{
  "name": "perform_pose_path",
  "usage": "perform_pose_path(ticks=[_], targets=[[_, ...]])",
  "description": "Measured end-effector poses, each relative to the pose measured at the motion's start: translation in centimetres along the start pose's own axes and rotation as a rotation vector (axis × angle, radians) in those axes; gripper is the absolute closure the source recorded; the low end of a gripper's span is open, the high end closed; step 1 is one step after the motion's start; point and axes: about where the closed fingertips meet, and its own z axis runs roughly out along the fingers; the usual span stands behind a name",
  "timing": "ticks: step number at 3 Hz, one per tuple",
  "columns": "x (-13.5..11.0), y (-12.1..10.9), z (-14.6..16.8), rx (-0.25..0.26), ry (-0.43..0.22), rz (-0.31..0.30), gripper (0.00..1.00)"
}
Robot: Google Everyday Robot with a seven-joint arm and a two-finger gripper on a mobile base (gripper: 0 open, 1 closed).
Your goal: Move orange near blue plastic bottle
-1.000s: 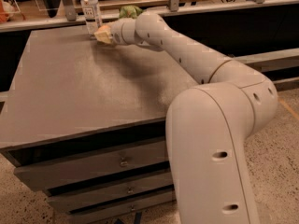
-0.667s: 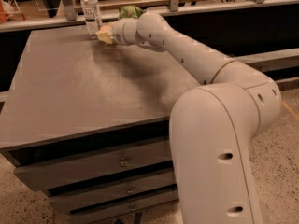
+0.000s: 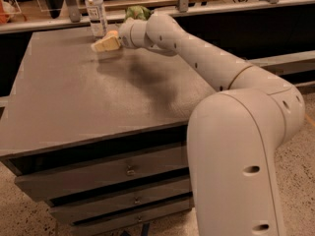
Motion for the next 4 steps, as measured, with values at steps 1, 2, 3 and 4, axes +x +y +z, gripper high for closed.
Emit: perform_pose_path(ticks=[1, 2, 3, 4], targets=[[-0.5, 0.3, -1.8, -0.003, -0.045, 0.002, 0.0], [-1.4, 0.1, -6.6, 0.009, -0.085, -0.02, 0.0], [-1.8, -1.1, -12.3, 0.07, -0.084, -0.04, 0.0], [-2.4, -1.6, -16.1, 0.11, -0.04, -0.058, 0.0]])
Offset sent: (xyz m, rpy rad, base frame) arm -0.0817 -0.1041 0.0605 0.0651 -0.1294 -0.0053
